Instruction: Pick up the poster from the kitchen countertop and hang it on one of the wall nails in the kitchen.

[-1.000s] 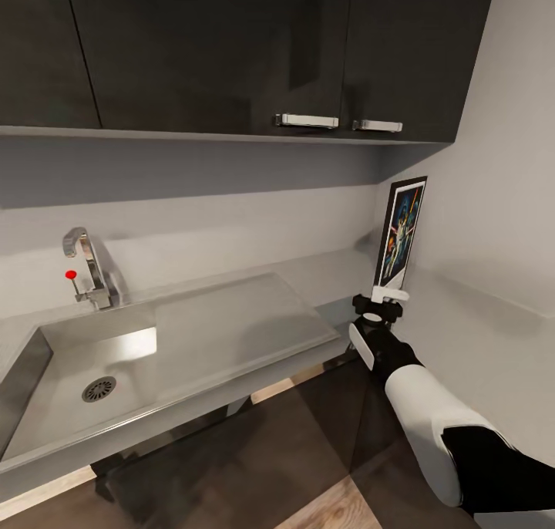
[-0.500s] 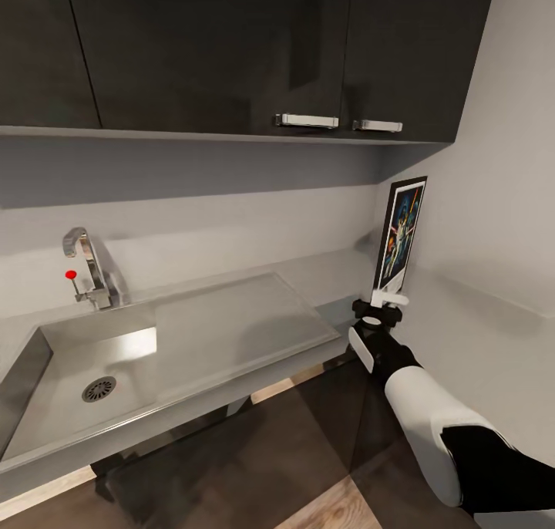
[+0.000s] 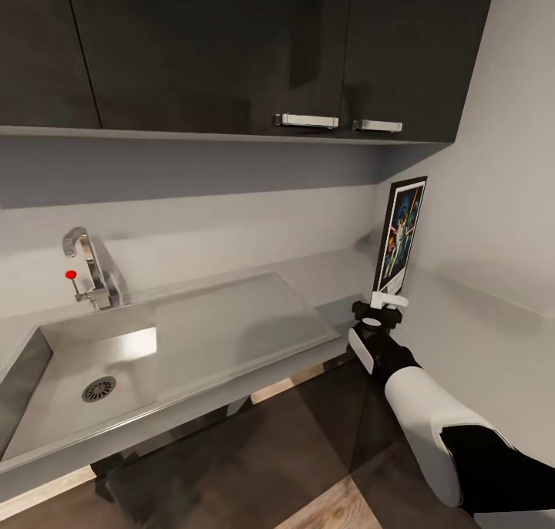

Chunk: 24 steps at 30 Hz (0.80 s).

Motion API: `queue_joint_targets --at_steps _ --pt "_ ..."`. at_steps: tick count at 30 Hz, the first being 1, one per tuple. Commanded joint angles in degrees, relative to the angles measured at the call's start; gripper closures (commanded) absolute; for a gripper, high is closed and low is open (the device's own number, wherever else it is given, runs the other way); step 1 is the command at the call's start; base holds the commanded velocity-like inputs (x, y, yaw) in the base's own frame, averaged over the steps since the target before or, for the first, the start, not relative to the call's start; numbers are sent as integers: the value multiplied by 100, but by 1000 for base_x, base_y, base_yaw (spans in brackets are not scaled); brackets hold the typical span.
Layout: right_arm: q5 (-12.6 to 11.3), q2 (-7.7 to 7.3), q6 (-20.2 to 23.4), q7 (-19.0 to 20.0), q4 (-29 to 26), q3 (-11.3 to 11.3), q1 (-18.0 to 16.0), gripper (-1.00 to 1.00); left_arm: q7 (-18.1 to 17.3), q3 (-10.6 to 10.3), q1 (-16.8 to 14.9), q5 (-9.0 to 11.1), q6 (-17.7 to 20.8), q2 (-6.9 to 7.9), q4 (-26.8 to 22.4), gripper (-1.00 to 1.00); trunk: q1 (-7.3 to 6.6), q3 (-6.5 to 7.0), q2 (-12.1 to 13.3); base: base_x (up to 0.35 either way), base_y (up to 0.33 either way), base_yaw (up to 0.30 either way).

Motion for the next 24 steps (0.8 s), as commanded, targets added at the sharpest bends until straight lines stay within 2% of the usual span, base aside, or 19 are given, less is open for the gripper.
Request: queue_joint_targets --at_steps 1,24 --pt "-41 -1 31 -28 -11 19 0 -100 -46 33 0 -58 31 -6 -19 -100 0 -5 -3 0 0 0" --pt "-43 -1 31 -28 -11 18 -1 -100 -48 42 0 -57 34 -6 -60 -100 0 -5 -3 9 0 0"
